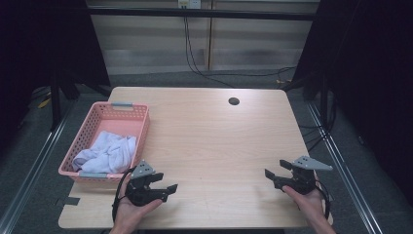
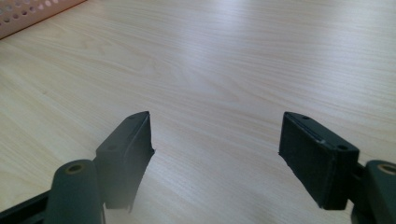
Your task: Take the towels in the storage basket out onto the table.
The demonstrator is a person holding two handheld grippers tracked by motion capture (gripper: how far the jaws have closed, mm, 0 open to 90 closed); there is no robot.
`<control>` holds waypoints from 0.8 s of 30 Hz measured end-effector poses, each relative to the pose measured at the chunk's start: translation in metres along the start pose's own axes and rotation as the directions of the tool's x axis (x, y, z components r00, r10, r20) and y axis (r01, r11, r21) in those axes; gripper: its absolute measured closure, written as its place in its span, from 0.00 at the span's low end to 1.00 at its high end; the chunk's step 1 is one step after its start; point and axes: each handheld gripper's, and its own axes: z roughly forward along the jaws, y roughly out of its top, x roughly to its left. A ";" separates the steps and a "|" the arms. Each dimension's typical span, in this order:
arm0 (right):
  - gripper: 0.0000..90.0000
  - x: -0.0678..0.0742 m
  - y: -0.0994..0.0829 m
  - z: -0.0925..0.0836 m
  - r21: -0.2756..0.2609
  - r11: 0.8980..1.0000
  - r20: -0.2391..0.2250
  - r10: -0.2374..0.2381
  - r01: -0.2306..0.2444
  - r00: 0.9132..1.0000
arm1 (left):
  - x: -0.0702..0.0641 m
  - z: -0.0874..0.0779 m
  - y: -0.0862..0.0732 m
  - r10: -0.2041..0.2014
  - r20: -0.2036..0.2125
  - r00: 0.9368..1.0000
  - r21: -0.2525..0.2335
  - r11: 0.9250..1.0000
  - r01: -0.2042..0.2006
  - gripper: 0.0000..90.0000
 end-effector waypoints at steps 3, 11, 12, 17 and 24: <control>0.27 0.000 0.000 0.000 0.006 1.000 -0.012 0.004 -0.004 1.000 | 0.001 0.001 0.000 -0.001 0.003 1.000 0.000 1.000 0.001 0.33; 0.25 0.003 -0.001 -0.001 0.021 1.000 -0.033 0.007 -0.007 0.999 | 0.002 -0.002 0.002 0.017 0.045 0.999 -0.005 1.000 -0.016 0.26; 0.25 0.003 -0.001 -0.001 0.021 1.000 -0.033 0.007 -0.007 0.999 | 0.002 -0.002 0.002 0.017 0.045 0.999 -0.005 1.000 -0.016 0.24; 0.25 0.008 -0.002 -0.004 0.026 1.000 -0.050 -0.008 0.009 0.999 | 0.000 -0.012 0.007 0.009 0.022 1.000 -0.007 1.000 -0.008 0.28; 0.25 0.009 -0.001 -0.003 0.027 1.000 -0.047 -0.012 0.013 0.999 | 0.005 -0.034 0.017 0.017 0.015 1.000 -0.041 0.999 -0.016 0.26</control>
